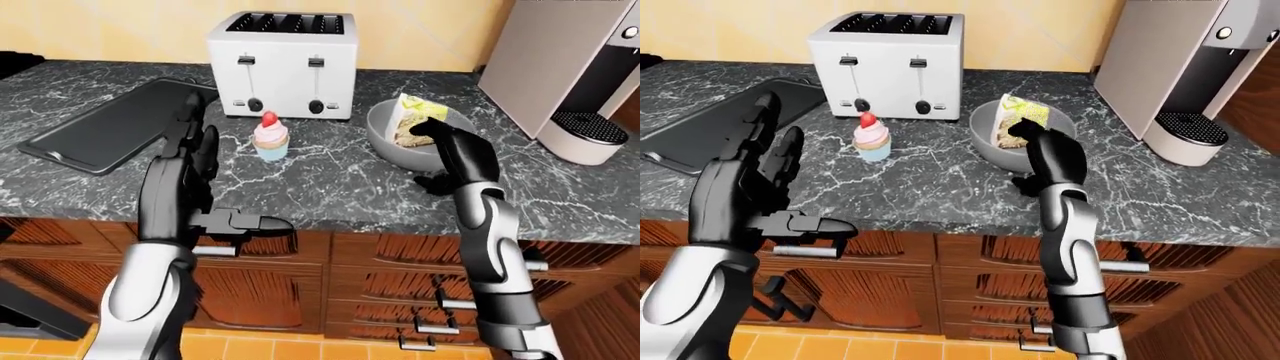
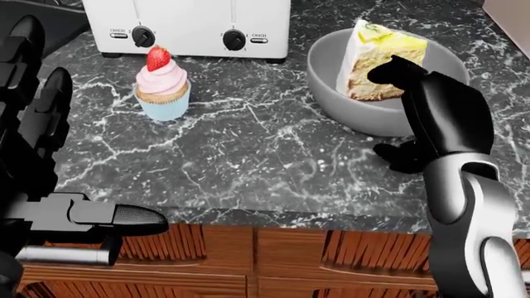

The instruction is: Pick up the bowl with cake and place it on the tray. Pick up the cupcake and place it on the tray.

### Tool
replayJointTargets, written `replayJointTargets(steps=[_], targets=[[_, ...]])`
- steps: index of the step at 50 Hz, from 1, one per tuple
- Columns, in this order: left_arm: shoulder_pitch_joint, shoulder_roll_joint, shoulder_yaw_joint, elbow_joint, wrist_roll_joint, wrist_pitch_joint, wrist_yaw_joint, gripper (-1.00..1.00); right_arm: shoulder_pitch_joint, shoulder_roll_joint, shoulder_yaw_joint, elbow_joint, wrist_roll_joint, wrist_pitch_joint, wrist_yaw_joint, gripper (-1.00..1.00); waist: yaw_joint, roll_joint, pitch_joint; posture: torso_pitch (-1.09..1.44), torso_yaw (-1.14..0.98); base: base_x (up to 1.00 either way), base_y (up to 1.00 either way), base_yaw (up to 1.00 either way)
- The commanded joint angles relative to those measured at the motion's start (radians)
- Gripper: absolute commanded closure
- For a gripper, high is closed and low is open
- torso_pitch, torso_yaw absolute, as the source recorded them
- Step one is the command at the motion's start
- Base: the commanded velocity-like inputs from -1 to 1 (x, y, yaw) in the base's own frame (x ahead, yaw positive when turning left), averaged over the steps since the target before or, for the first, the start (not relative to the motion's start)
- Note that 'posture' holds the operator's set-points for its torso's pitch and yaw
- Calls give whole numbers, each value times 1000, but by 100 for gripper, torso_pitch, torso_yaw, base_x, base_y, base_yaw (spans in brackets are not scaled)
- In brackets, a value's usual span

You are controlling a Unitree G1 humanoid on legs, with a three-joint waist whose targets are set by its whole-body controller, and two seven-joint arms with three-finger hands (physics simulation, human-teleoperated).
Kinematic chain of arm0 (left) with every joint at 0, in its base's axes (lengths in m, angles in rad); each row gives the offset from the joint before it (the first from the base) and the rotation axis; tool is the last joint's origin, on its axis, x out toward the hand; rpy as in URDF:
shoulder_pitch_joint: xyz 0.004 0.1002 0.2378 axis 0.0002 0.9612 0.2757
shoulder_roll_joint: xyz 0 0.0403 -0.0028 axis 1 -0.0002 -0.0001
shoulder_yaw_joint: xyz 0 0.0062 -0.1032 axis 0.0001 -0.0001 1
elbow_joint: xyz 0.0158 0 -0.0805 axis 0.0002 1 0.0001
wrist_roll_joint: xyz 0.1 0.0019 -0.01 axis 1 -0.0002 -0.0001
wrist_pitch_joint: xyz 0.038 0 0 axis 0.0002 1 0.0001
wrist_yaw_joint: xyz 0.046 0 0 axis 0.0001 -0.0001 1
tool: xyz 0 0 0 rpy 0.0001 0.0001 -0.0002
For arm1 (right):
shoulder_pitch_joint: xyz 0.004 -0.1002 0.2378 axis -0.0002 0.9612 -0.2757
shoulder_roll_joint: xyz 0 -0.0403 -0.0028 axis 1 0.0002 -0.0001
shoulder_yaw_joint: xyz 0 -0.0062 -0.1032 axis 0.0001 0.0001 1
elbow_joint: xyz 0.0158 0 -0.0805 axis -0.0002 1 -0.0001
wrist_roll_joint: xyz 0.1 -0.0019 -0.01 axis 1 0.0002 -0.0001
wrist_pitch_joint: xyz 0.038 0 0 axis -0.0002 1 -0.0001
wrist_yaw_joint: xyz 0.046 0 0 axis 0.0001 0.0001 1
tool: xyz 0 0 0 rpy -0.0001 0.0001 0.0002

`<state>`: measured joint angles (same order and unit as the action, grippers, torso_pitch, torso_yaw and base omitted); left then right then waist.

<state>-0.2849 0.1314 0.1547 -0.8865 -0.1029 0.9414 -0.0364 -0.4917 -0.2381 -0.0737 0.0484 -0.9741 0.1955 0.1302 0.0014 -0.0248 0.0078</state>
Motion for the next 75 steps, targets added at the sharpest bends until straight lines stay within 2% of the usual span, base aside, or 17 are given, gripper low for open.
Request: replayJointTargets(steps=[1,16,19,21,29,31,36,48,58,65,71,75], targets=[[-17,4,3,-22,1,-35,0,-100,-12,-9,-5,36,-21,7,6,0,1,5,-6,0,0,0,0,0],[-14,2,1,-14,1,-46,-3,-100,-118,-28,7,156,-55,6,25,20,5,-4,-3,0,0,0,0,0],[-12,0,-3,-7,2,-54,-4,-100,-147,-37,6,178,-58,12,36,44,7,-3,-4,0,0,0,0,0],[-10,-1,-2,-7,2,-55,-4,-100,-156,-42,5,177,-61,13,45,54,9,-2,-5,0,0,0,0,0],[-10,-3,-6,-12,3,-52,-3,-100,-177,-69,-2,118,-99,25,133,80,13,0,-3,0,0,0,0,0],[-13,-2,-4,-16,2,-45,-3,-100,-170,-76,-5,72,-117,29,187,100,14,2,-4,0,0,0,0,0],[-12,-2,-8,-16,4,-45,-3,-100,-134,-90,-32,-69,-138,37,294,100,14,3,-7,0,0,0,0,0],[-33,-7,-35,17,31,-51,-5,-100,-87,-120,-97,-341,-127,63,440,100,9,12,-13,0,0,0,0,0],[-130,7,-54,127,91,-53,4,-100,-55,-115,-109,-548,-133,112,621,100,2,8,0,0,0,0,0,0],[-211,19,-76,225,202,-73,29,-100,-56,-106,-106,-611,-153,120,689,100,-4,10,7,0,0,0,0,0],[-245,17,-70,351,257,-146,43,-100,-76,-111,-109,-677,-164,140,787,100,-9,13,12,0,0,0,0,0],[-251,11,-71,440,289,-214,55,-100,-79,-106,-106,-695,-171,140,813,100,-12,16,15,0,0,0,0,0]])
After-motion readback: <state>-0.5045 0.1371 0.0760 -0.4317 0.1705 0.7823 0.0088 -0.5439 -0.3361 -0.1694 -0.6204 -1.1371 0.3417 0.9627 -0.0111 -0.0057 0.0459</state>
